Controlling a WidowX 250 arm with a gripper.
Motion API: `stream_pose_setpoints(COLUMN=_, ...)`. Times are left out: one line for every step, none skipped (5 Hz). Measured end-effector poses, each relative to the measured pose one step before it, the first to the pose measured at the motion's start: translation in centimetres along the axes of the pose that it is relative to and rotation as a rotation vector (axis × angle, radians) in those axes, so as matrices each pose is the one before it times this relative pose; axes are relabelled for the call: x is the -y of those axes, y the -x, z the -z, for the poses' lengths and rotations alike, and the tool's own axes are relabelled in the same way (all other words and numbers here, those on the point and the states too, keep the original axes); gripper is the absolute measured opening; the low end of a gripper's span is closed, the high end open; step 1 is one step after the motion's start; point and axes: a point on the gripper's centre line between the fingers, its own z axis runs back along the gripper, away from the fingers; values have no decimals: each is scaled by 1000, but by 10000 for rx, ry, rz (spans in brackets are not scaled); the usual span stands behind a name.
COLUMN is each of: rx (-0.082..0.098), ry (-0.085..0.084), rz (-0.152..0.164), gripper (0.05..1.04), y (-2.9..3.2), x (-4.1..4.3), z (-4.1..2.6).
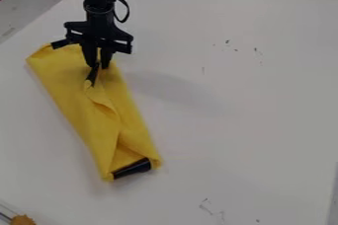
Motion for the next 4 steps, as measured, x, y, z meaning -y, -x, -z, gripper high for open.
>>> stream_pose_setpoints(rx=108, ry=27, rz=-339, gripper=780, y=-159, x=827, z=-157)
stream_pose_setpoints(rx=99, ry=205, rz=-955, gripper=1005, y=218, x=1521, z=-103)
stream_pose_setpoints(rx=553, ry=486, rz=-972, gripper=1005, y=689, x=1223, z=-265)
stream_pose_setpoints(rx=406, ry=502, rz=-778, gripper=1000, y=890, x=723, z=421)
